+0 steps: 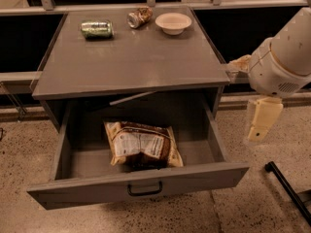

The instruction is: Pick brown chip bag from top drawer and place on counter

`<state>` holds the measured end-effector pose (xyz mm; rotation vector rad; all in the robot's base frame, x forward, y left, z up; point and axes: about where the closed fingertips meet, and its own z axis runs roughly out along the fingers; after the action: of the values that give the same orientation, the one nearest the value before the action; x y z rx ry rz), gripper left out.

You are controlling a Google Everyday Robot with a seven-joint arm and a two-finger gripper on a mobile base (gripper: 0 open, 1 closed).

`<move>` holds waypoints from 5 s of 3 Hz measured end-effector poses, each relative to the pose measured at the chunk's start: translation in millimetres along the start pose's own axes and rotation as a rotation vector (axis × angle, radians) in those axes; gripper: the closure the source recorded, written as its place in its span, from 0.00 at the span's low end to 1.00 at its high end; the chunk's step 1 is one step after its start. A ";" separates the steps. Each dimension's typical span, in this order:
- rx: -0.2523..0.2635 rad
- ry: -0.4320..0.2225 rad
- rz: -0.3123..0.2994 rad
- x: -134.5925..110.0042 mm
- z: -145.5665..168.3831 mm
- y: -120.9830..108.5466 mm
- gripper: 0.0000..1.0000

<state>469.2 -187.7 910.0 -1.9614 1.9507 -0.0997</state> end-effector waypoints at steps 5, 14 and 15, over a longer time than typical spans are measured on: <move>-0.217 -0.255 -0.071 -128.9 201.7 -13.3 0.17; 0.009 -0.297 -0.356 -185.5 62.8 -79.8 1.00; 0.026 -0.149 -0.366 -186.4 54.8 -136.8 1.00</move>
Offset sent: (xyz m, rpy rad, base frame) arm 0.0418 0.0906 -0.0524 0.1001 0.0166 0.1402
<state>608.9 2.2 940.0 -2.2182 1.4760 -0.0705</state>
